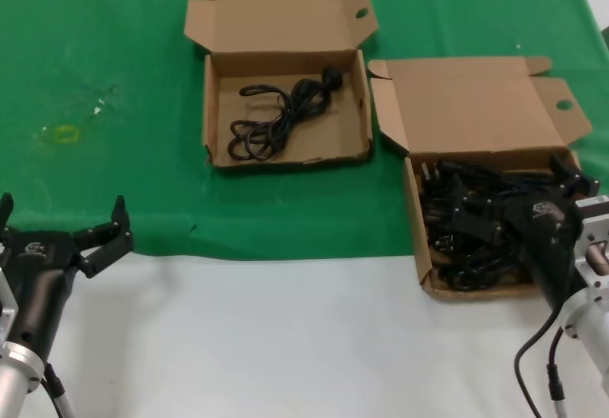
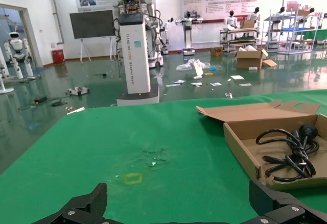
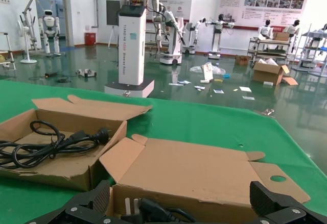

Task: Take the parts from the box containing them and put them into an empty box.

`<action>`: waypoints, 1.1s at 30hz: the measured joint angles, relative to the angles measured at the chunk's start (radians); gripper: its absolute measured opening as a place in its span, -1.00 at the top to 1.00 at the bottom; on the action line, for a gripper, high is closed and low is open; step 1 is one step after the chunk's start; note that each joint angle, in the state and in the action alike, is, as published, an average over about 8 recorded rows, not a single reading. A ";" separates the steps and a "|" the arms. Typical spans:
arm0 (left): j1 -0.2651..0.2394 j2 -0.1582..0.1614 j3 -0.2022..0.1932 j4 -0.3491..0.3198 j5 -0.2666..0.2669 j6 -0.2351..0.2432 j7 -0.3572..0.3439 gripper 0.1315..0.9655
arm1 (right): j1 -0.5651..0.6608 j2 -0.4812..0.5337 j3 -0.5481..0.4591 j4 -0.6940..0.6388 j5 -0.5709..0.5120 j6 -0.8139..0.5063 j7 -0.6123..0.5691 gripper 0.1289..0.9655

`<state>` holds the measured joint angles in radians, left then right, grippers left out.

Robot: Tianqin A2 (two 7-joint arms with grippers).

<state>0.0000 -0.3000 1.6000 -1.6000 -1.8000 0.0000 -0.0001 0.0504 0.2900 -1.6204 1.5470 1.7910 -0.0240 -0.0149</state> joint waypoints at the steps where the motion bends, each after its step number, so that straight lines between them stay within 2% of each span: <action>1: 0.000 0.000 0.000 0.000 0.000 0.000 0.000 -1.00 | 0.000 0.000 0.000 0.000 0.000 0.000 0.000 -1.00; 33: 0.000 0.000 0.000 0.000 0.000 0.000 0.000 -1.00 | 0.000 0.000 0.000 0.000 0.000 0.000 0.000 -1.00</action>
<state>0.0000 -0.3000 1.6000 -1.6000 -1.8000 0.0000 0.0000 0.0504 0.2900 -1.6204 1.5470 1.7910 -0.0240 -0.0149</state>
